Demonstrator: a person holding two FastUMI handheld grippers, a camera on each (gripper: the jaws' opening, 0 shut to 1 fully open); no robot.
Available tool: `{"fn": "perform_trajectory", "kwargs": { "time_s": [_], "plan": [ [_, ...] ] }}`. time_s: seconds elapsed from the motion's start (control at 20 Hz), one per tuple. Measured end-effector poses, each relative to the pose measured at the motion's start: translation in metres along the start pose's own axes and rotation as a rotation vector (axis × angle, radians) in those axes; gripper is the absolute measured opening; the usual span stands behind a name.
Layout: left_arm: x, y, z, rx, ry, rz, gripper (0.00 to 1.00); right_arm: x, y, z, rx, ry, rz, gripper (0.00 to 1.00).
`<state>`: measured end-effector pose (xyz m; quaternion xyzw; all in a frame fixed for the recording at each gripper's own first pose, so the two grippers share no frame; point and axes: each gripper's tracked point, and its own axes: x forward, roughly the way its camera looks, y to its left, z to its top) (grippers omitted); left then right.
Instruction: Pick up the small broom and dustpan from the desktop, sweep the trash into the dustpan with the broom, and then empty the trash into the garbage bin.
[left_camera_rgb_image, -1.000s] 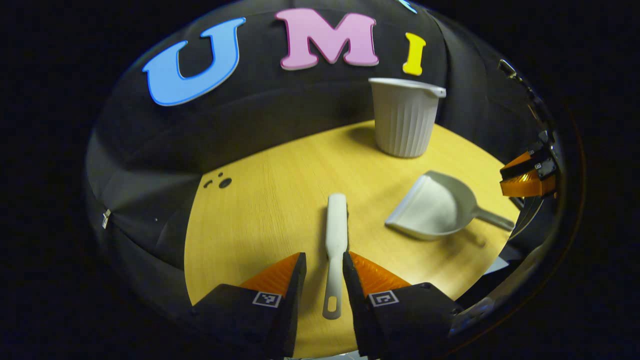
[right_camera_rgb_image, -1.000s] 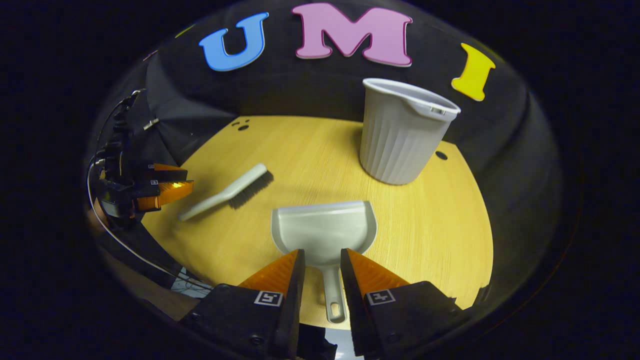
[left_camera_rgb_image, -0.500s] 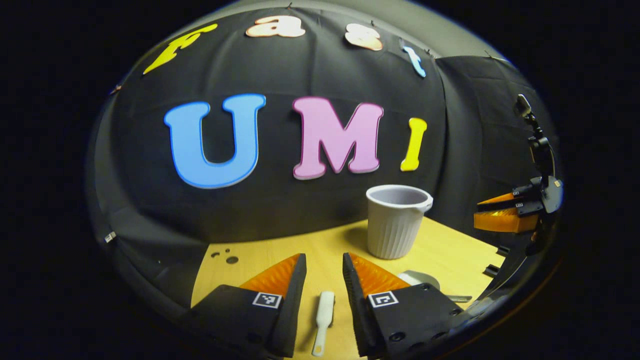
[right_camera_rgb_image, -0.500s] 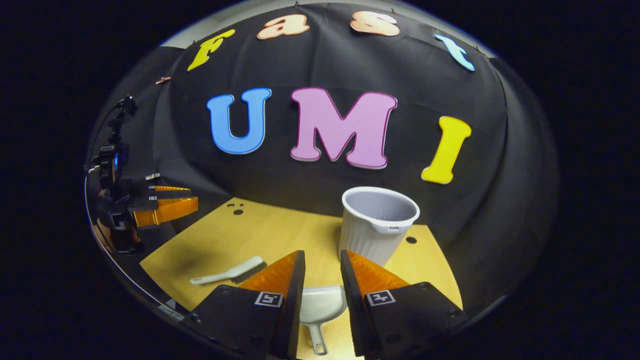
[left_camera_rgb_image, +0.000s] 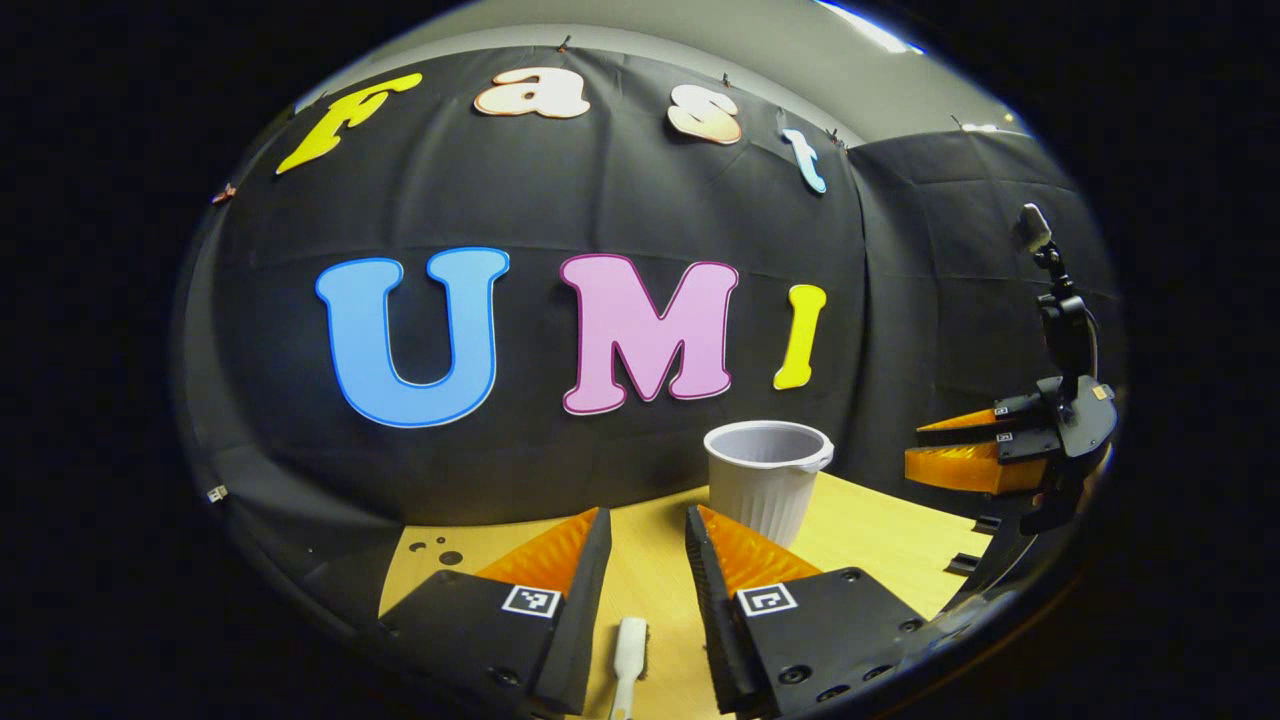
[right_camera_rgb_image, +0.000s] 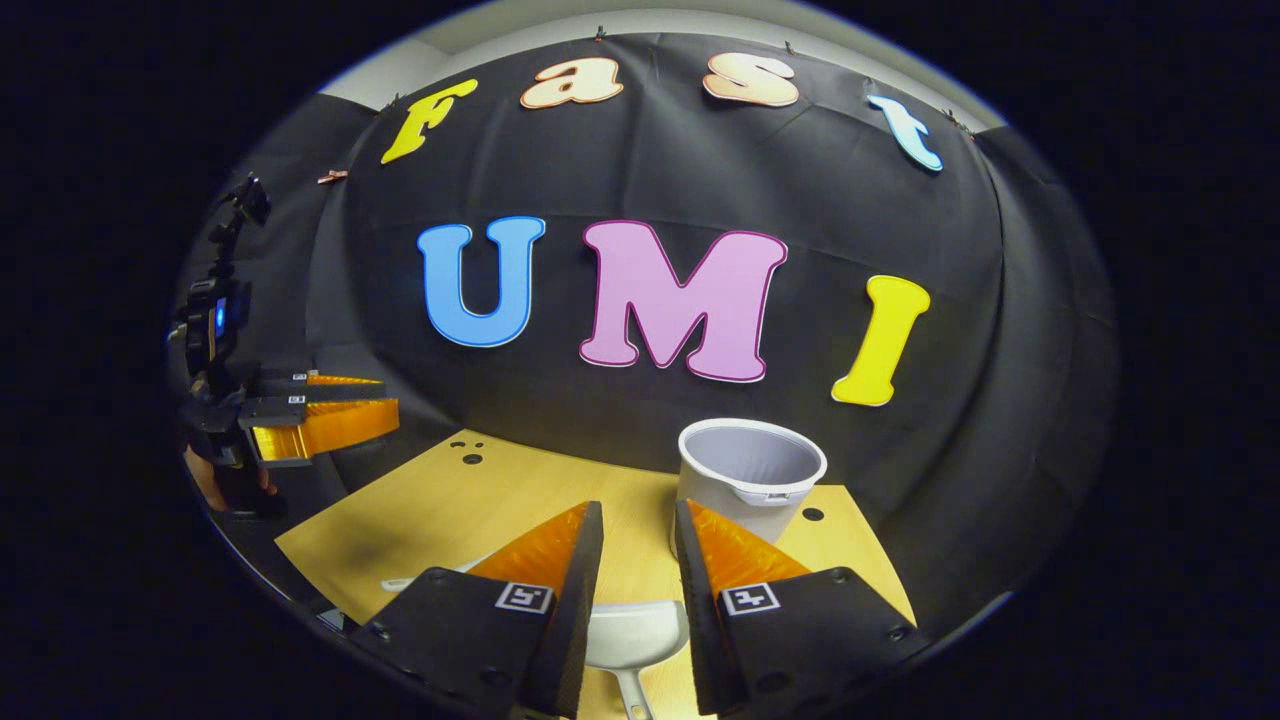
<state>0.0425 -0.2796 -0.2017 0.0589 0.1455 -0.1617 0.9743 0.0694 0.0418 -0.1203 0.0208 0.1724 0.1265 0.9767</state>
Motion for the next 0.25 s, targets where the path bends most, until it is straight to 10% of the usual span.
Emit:
{"fn": "perform_trajectory", "kwargs": {
  "time_s": [0.25],
  "plan": [
    [-0.002,0.003,0.005,0.02,-0.002,0.007,0.5,0.002,0.016,0.004,0.001,0.001,0.008,0.46]
  ]
}}
